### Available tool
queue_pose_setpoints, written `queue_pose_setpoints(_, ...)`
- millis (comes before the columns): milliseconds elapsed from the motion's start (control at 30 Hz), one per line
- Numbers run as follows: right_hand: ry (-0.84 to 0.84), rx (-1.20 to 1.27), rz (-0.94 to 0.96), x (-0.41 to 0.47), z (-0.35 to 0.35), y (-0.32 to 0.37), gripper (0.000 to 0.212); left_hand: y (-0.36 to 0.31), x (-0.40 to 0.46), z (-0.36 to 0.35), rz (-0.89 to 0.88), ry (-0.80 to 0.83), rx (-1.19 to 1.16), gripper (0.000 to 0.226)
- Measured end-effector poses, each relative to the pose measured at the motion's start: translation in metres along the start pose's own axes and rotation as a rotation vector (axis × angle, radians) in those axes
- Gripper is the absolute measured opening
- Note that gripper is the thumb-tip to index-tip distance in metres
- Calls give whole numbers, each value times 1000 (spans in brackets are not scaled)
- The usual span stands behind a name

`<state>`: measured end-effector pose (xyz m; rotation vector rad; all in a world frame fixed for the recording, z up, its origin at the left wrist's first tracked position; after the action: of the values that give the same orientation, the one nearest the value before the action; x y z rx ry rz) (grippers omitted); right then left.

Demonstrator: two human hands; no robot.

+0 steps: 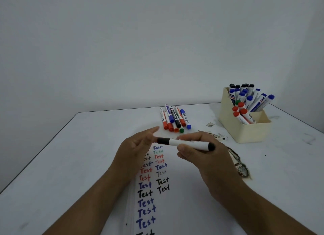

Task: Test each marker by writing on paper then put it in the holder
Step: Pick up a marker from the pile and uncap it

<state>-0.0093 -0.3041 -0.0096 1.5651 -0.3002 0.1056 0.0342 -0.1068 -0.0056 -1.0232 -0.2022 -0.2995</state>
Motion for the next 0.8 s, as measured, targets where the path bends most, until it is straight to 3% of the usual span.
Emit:
queue_pose_setpoints(100,-49,-98,-1,1,11,0,27,13,7,9,14,-74,113,45)
queue_pose_setpoints(200,-119,8,-8,8,27,12,49,21,13,4,43,-62,200,49)
queue_pose_setpoints(300,-190,22,74,27,45,40,57,26,18,-3,28,-28,259,48)
queue_pose_setpoints(433,-304,-230,247,64,84,94,51,38,22,-2,52,-27,314,57)
queue_pose_setpoints(600,-420,-541,333,116,148,139,61,43,23,-3,69,-18,337,60)
queue_pose_setpoints(800,-359,-795,288,153,183,135,56,46,23,-7,87,0,380,65)
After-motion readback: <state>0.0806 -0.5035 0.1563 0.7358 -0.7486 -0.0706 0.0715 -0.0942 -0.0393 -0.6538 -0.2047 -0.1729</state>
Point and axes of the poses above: each hand's wrist, its own x-axis towards the middle knuckle, its own z-axis out of the back of the hand, y = z × x, the point moved 8 cm from there along x, towards the middle knuckle
